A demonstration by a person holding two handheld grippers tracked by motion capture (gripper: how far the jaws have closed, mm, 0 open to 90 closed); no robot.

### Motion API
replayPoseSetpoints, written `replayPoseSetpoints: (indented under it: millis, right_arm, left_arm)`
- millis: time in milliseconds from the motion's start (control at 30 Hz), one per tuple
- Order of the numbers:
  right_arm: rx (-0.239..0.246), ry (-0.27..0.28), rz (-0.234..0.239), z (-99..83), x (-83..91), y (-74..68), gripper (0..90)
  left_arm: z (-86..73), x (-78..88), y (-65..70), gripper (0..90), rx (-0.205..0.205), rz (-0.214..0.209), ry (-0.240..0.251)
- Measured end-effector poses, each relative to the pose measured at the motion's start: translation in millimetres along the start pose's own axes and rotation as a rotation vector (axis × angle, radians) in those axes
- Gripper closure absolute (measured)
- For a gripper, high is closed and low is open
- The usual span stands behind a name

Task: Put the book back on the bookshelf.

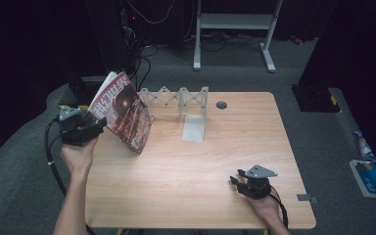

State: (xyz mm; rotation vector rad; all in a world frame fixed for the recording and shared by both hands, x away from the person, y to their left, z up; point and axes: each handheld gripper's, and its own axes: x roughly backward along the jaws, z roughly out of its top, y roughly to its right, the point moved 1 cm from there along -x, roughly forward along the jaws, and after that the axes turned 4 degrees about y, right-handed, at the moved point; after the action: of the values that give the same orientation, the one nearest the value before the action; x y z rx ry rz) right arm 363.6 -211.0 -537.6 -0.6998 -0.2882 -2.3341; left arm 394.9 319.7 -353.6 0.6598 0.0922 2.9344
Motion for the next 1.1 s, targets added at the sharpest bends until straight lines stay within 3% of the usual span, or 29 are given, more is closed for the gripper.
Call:
replayPoseSetpoints:
  millis: [800, 1100]
  right_arm:
    - [0.001, 0.001, -0.001, 0.0, -0.3, 0.1, 54.4]
    - [0.001, 0.001, -0.001, 0.0, -0.2, 0.0, 54.4]
  left_arm:
    - [-2.7, 17.5, 18.2, 43.2, -0.042, -0.073, 0.038]
    - [-4.8, 16.9, 25.8, 43.3, -0.053, -0.104, 0.027]
